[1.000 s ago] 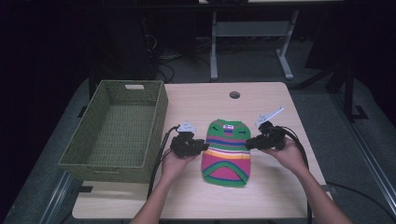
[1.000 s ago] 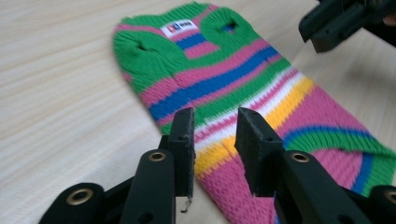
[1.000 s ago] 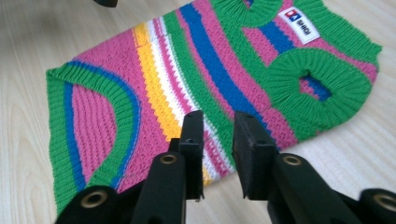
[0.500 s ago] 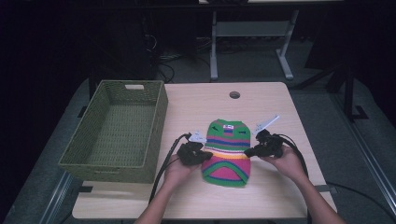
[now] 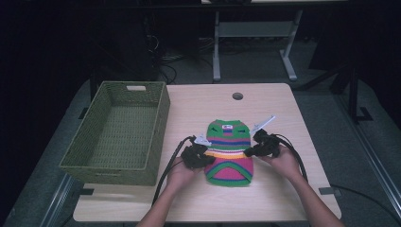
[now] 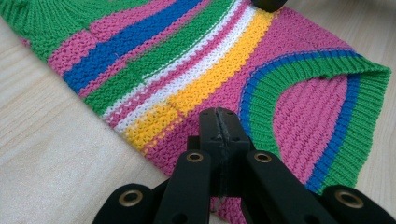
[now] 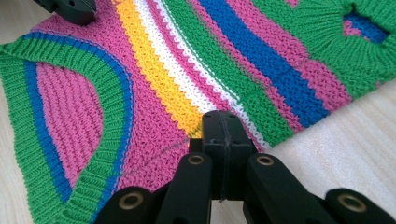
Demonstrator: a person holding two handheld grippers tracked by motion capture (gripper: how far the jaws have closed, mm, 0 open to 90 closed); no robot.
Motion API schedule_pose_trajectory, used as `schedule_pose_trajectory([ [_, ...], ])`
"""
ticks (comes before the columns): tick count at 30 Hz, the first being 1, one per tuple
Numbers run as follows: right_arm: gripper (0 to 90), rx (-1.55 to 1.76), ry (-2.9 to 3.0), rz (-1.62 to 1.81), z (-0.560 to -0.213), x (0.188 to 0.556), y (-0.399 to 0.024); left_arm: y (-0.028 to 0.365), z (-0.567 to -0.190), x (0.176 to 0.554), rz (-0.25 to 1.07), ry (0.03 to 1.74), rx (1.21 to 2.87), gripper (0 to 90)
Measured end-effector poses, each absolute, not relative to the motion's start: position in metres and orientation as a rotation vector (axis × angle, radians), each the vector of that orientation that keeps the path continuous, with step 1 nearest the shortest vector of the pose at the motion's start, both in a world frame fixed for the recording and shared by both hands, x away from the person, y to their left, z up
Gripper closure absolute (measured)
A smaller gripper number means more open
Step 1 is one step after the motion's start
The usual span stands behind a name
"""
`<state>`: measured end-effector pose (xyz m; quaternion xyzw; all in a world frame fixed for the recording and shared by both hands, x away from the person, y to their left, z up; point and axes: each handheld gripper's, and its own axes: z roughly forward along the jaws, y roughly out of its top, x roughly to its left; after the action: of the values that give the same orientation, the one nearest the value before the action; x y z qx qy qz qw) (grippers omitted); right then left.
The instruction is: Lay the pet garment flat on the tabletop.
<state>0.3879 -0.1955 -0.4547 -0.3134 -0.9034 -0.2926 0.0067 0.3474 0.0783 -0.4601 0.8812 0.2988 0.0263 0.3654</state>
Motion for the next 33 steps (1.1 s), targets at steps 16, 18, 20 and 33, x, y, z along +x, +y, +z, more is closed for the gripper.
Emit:
schedule_pose_trajectory([
  [16,64.6,-1.016,-2.745,-1.095,-0.444,0.382,-0.208,0.091,-0.443,0.344,0.106,0.799,2.214,69.7],
  [18,65.1,-1.013,-2.742,-1.099,-0.441,0.379,-0.210,0.094,-0.441,0.343,0.102,0.807,2.204,65.3],
  [20,63.5,-1.021,-2.734,-1.117,-0.440,0.376,-0.215,0.096,-0.439,0.341,0.104,0.824,2.177,62.3],
  [33,46.4,-1.080,-2.698,-1.166,-0.442,0.361,-0.241,0.106,-0.442,0.330,0.138,0.851,2.160,38.1],
])
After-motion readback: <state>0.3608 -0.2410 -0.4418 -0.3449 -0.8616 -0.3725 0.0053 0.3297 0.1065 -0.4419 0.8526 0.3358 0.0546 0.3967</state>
